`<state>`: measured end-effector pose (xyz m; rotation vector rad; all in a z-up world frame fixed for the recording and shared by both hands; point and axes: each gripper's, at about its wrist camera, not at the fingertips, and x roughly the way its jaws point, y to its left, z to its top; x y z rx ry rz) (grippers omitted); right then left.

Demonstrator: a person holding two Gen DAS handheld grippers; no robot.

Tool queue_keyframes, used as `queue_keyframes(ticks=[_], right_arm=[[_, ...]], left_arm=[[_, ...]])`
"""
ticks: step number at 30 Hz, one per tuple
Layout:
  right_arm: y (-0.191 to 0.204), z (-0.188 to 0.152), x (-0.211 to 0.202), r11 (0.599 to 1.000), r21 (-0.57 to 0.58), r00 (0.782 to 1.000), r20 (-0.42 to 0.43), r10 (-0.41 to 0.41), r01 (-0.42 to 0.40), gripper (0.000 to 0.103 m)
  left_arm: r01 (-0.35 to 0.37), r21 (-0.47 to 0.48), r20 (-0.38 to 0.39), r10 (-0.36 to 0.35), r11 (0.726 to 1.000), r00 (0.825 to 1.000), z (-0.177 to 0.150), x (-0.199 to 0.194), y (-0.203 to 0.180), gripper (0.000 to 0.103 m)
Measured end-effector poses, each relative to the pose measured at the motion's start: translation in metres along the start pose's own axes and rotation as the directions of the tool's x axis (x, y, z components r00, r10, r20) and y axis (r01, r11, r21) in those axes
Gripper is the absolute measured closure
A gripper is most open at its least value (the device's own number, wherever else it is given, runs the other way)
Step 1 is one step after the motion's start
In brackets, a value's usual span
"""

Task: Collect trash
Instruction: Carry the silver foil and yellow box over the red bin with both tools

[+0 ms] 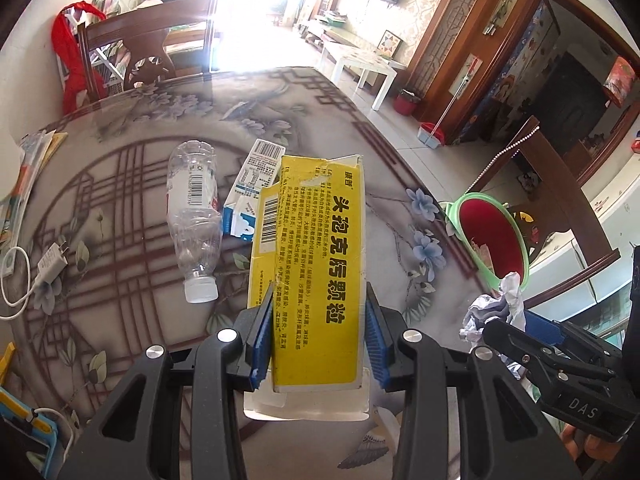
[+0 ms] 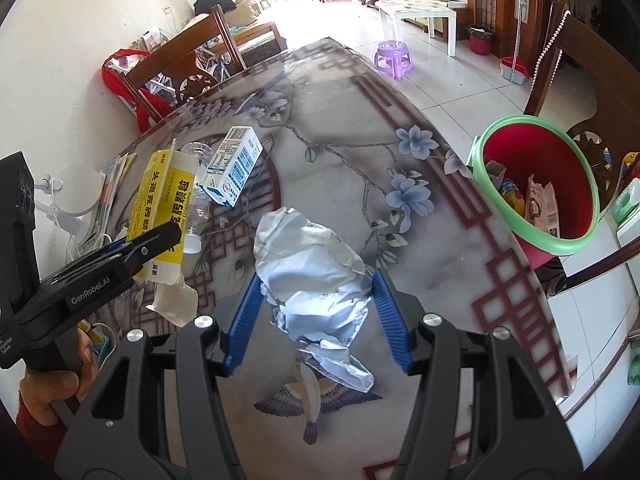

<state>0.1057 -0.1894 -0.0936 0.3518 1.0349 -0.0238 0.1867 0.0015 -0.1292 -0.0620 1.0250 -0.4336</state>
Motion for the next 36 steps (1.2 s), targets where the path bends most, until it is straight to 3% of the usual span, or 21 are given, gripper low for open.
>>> queue_keyframes(ticks=[18, 36], right_arm=[[-0.031, 0.010, -0.014, 0.999, 0.032, 1.000, 0.028, -0.003, 0.002, 0.049], [-0.094, 0.032, -0.018, 0.999, 0.051, 1.000, 0.026, -0.002, 0.001, 0.049]], left_arm=[[0.009, 0.049, 0.023, -0.011, 0.999, 1.000, 0.009, 0.001, -0.039, 0.066], [0.009, 0.061, 0.011, -0.010, 0.998, 1.000, 0.023, 0.027, -0.099, 0.066]])
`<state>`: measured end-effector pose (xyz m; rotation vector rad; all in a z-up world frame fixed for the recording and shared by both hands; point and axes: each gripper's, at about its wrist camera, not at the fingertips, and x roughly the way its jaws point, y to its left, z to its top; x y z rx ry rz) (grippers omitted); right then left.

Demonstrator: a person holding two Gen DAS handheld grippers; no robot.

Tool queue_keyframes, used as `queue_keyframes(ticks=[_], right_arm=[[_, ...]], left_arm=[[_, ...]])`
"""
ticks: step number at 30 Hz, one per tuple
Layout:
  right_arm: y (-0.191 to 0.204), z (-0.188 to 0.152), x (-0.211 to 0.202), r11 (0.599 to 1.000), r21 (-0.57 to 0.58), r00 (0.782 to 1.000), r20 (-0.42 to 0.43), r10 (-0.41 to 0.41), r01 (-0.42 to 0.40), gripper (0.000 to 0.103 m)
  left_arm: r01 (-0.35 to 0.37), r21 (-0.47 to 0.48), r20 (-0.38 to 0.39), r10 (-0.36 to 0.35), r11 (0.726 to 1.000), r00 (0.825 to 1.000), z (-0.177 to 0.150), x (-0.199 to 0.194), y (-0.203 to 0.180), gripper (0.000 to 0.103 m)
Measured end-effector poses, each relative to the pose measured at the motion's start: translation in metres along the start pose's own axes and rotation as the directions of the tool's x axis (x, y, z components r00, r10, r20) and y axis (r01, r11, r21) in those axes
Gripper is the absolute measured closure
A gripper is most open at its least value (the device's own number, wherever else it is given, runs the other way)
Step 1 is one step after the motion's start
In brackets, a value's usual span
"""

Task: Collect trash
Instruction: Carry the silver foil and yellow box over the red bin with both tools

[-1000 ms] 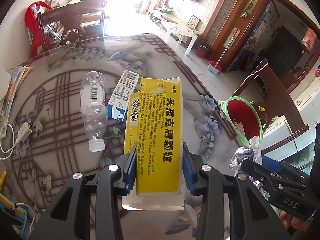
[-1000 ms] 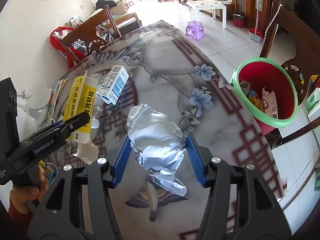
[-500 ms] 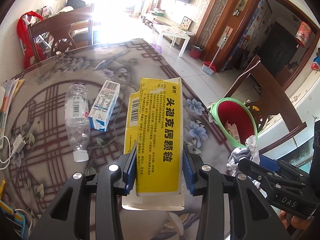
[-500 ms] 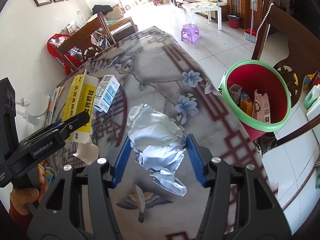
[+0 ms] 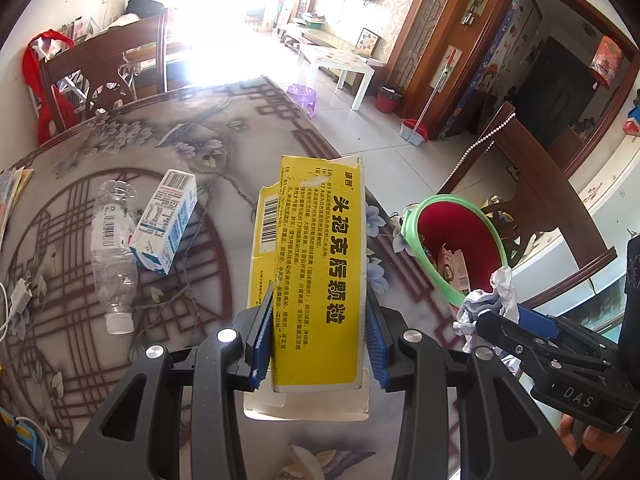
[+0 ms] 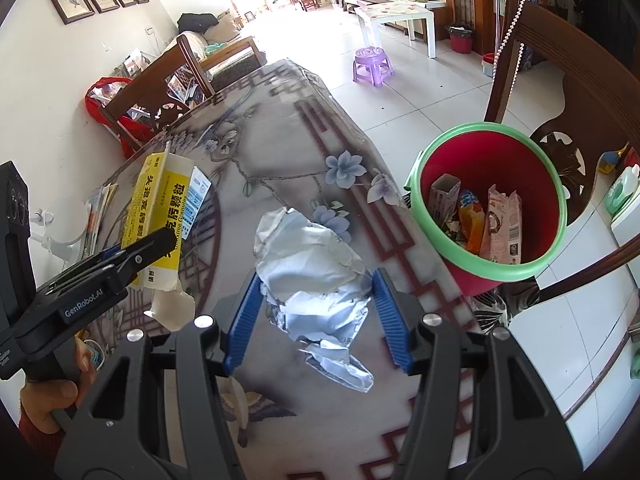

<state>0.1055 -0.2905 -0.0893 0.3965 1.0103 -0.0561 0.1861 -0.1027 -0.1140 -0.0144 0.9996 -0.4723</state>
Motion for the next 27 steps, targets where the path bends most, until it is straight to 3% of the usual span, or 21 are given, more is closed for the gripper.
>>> queue_keyframes(ticks=[17, 27], right_arm=[[-0.065, 0.032, 0.003, 1.000, -0.001, 1.000, -0.008, 0.024, -0.024, 0.049], [-0.116, 0.054, 0.008, 1.000, 0.014, 1.000, -0.003, -0.013, 0.013, 0.049]], left_arm=[[-0.038, 0.004, -0.003, 0.038, 0.999, 0.999, 0.017, 0.025, -0.058, 0.066], [-0.041, 0.018, -0.022, 0.042, 0.999, 0.999, 0.029, 0.044, -0.094, 0.066]])
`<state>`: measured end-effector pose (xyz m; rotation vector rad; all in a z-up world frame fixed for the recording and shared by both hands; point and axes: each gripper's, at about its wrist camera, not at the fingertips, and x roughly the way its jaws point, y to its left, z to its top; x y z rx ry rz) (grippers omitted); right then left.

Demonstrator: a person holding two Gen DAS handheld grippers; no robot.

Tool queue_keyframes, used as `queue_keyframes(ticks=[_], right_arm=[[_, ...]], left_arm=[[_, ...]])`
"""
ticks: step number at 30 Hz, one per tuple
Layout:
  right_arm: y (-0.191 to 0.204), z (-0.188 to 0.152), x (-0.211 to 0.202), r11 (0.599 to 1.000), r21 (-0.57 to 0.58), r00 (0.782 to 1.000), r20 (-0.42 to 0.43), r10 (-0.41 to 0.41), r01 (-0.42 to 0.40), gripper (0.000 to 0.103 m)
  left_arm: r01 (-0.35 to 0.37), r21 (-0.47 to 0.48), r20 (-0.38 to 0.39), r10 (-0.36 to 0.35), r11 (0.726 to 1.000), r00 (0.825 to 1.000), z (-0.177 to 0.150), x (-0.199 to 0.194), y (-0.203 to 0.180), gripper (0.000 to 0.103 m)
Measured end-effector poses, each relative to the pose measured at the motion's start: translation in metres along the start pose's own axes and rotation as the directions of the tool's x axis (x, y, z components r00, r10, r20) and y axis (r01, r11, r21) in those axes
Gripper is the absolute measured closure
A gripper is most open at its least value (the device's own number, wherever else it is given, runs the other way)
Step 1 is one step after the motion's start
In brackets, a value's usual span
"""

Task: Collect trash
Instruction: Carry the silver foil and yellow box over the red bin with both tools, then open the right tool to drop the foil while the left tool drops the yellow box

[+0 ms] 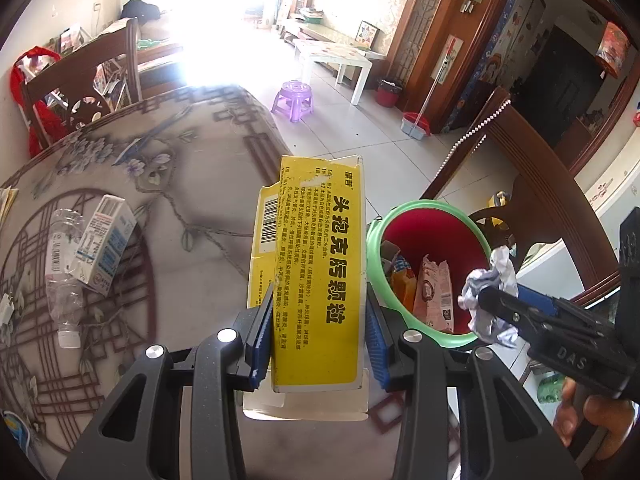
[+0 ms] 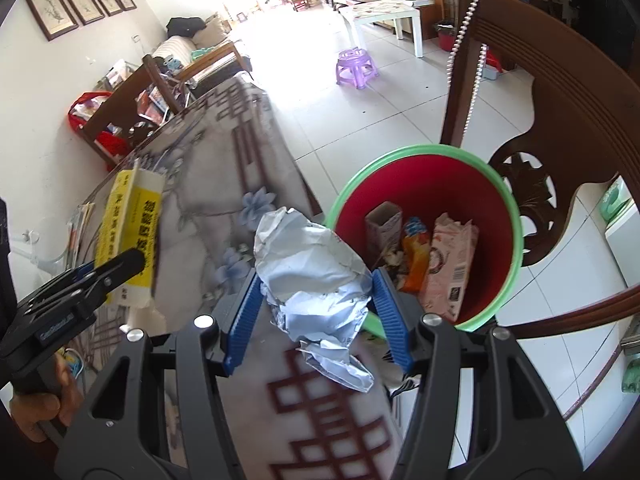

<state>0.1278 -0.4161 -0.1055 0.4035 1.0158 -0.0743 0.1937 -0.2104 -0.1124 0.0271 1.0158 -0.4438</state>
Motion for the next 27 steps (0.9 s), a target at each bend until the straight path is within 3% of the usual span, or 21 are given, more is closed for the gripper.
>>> queue_keyframes(ticks=[10, 14, 20, 27], right_arm=[[-0.056, 0.023, 0.017, 0.996, 0.060, 0.998, 0.018, -0.065, 0.064, 0.048], [-0.071, 0.030, 0.012, 0.991, 0.087, 0.992, 0.067, -0.107, 0.101, 0.028], [-0.092, 0.029, -0.005, 0.985, 0.124, 0.983, 0.124, -0.132, 0.117, 0.028], [-0.117, 0.011, -0.022, 0.970, 0.189, 0.978, 0.109, -0.176, 0.153, 0.028]], left_arm=[[0.023, 0.034, -0.029, -0.022, 0.999, 0.999, 0.009, 0.019, -0.038, 0.066], [0.047, 0.051, -0.033, -0.046, 0.998, 0.998, 0.015, 0.026, -0.054, 0.066], [0.076, 0.108, -0.046, -0.072, 0.991, 0.996, 0.023, 0.044, -0.082, 0.066], [0.142, 0.164, -0.073, -0.131, 0.976, 0.989, 0.033, 0.072, -0.117, 0.066]])
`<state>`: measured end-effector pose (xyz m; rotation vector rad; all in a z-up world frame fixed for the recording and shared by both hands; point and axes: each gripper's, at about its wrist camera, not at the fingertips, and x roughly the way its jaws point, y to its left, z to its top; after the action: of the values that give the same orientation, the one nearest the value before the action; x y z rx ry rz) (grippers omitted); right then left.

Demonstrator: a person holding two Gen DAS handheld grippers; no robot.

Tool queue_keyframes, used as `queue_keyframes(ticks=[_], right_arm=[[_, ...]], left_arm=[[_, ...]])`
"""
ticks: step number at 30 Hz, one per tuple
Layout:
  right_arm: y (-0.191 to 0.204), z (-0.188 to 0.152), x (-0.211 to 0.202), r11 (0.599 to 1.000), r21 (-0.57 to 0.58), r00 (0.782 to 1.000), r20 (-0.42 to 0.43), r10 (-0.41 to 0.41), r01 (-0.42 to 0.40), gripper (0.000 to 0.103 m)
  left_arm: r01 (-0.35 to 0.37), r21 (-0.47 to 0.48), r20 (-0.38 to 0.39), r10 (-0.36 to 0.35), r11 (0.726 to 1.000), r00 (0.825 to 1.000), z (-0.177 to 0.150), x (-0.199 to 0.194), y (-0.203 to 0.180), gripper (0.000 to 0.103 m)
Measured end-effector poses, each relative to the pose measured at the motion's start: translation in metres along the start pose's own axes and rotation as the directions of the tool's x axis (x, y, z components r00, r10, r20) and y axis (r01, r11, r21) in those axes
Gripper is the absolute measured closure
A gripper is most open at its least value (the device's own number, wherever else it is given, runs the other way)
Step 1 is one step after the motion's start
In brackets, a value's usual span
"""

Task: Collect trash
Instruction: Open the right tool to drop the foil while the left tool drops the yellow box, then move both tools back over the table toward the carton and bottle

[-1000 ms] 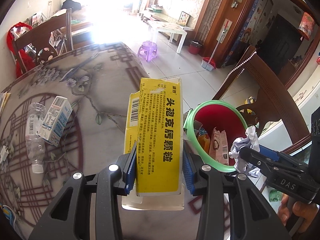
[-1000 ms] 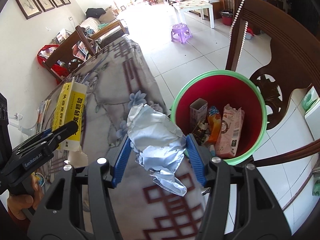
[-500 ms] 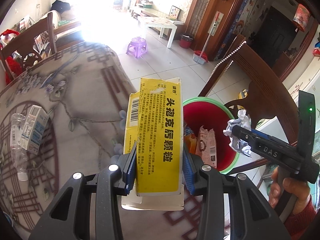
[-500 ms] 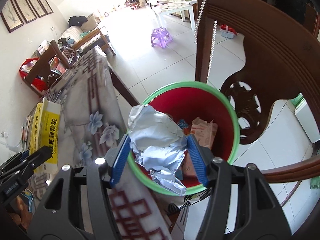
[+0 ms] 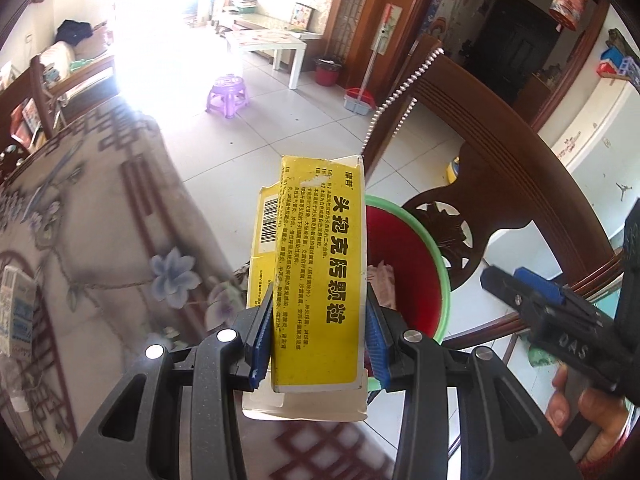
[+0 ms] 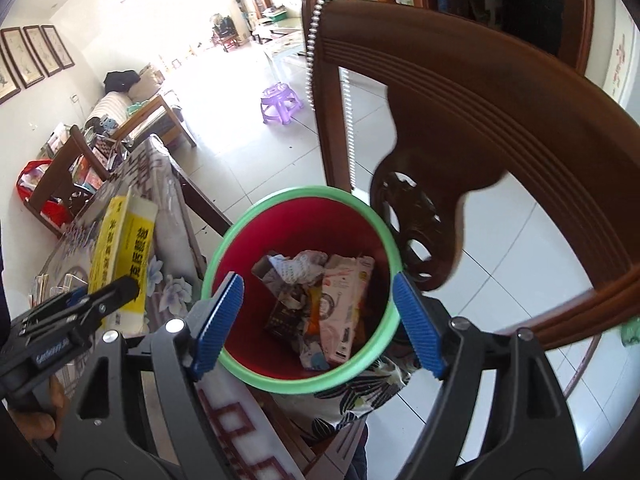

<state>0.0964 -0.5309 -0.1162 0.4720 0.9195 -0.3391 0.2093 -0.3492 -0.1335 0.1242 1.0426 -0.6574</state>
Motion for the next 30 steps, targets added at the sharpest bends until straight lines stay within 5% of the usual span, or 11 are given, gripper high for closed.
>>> queue_keyframes(ticks=[11, 20, 22, 23, 30], right_arm=[[-0.022, -0.018, -0.024, 0.996, 0.067, 0.998, 0.010, -0.056, 0.056, 0.028], [-0.026, -0.030, -0.037, 0.994, 0.082, 0.997, 0.012, -0.074, 0.072, 0.028], [-0.025, -0.031, -0.038, 0.994, 0.083, 0.997, 0.014, -0.075, 0.074, 0.028], [-0.024, -0.031, -0.039, 0.994, 0.082, 0.997, 0.015, -0.074, 0.073, 0.028], [-0.019, -0.030, -0.044, 0.995, 0.062, 0.997, 0.023, -0.074, 0.072, 0.028]], left_arm=[[0.076, 0.072, -0.046, -0.073, 0.994, 0.996, 0.019, 0.034, -0.043, 0.066], [0.063, 0.135, -0.039, -0.058, 0.989, 0.998, 0.034, 0.047, -0.064, 0.064], [0.059, 0.145, -0.041, -0.054, 0.988, 0.998, 0.037, 0.050, -0.067, 0.040], [0.058, 0.149, -0.039, -0.052, 0.987, 0.998, 0.038, 0.051, -0.068, 0.036], [0.068, 0.134, -0.008, -0.067, 0.989, 0.998, 0.030, 0.029, -0.056, 0.036]])
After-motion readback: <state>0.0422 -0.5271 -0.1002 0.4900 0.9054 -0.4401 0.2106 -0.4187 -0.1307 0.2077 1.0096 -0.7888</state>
